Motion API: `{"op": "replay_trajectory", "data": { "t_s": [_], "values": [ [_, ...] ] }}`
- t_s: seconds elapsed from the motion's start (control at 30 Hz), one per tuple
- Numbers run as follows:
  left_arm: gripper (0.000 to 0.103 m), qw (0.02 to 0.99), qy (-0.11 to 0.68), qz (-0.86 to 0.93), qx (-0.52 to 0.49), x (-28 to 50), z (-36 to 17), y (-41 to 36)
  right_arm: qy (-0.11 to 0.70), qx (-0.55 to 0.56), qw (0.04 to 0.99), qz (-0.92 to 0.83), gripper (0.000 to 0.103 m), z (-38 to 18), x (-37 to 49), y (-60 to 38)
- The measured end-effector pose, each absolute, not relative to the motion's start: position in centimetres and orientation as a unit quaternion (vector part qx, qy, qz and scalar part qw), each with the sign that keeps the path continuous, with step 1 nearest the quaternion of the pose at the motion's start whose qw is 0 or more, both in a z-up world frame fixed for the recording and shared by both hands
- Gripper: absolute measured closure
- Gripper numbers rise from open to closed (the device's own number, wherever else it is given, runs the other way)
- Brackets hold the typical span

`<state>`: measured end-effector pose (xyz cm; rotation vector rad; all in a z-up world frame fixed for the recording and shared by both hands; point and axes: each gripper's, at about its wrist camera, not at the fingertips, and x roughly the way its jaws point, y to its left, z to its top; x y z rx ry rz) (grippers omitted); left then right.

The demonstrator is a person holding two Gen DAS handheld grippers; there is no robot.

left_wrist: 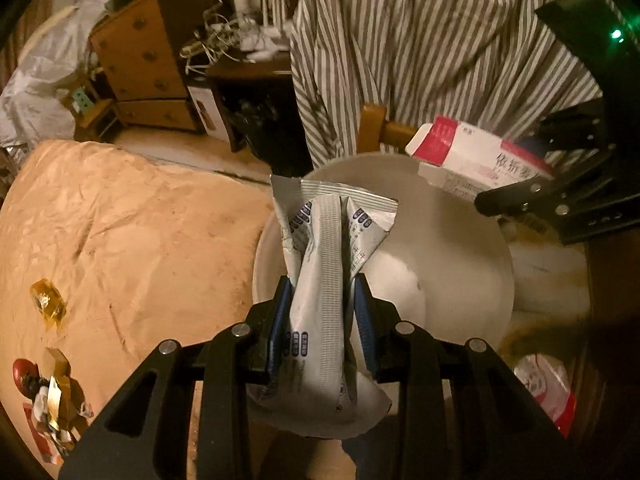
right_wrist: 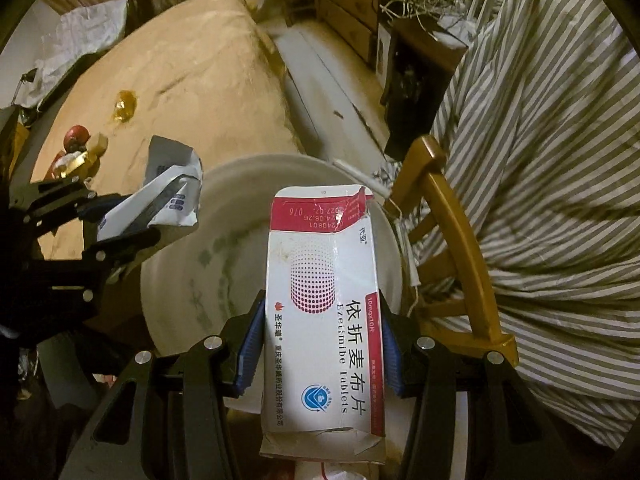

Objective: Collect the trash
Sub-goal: 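Open the right tool over the bucket while the left tool releases the wrapper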

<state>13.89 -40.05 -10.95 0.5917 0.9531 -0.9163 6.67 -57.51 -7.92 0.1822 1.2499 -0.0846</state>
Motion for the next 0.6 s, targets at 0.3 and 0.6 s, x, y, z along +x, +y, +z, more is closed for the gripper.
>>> {"op": "replay_trajectory", "data": {
  "t_s": [0.3, 0.6],
  "values": [
    [0.072, 0.742, 0.449, -0.411, 0.281, 14.1, -12.4, -40.9, 0.588, 0.106, 0.801, -0.028, 0.051, -8.9, 6.2, -57.7],
    [0.037, 0.763, 0.429, -0.399, 0.271, 14.3, -11.6, -40.6, 0.572, 0.133, 0.809, -0.025, 0.034, -8.6, 6.8, -57.8]
  ]
}}
